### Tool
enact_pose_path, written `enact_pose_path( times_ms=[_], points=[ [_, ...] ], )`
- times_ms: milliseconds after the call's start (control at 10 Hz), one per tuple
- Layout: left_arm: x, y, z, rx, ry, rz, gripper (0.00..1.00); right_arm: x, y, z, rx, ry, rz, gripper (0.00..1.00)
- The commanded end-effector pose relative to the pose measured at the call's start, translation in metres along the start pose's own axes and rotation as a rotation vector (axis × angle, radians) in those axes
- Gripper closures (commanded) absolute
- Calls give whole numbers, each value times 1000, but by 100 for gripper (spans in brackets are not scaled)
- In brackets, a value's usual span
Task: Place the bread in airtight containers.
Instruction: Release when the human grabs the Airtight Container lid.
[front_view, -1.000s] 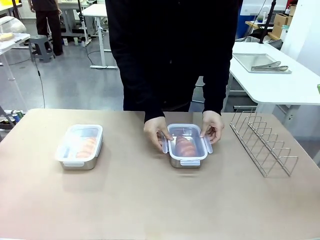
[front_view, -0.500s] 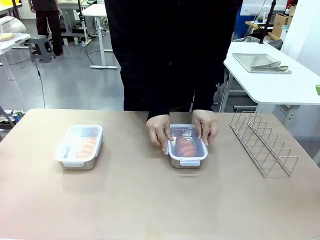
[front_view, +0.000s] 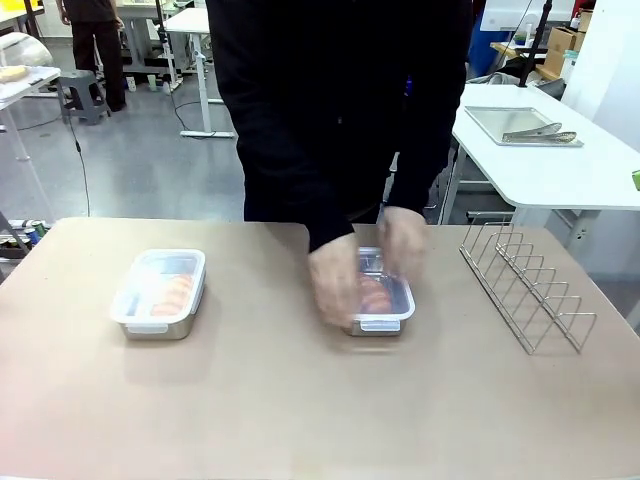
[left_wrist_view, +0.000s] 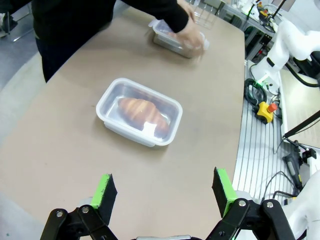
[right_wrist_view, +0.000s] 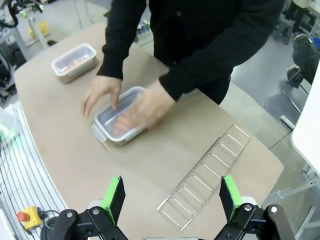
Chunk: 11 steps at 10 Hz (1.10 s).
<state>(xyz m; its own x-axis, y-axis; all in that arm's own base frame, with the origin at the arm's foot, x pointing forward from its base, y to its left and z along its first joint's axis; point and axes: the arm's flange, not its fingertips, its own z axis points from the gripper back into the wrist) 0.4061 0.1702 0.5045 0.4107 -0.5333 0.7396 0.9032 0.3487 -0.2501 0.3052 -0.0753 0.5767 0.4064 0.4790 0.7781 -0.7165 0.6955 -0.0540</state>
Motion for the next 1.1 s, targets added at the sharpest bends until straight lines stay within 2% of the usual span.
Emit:
enact_pose_path(
  times_ms=[0, 1000],
  points=[
    [2, -3, 0, -4, 1, -12, 0, 1, 1, 0, -2, 8, 3, 0],
    [2, -3, 0, -4, 1, -12, 0, 1, 1, 0, -2, 8, 3, 0]
  ],
)
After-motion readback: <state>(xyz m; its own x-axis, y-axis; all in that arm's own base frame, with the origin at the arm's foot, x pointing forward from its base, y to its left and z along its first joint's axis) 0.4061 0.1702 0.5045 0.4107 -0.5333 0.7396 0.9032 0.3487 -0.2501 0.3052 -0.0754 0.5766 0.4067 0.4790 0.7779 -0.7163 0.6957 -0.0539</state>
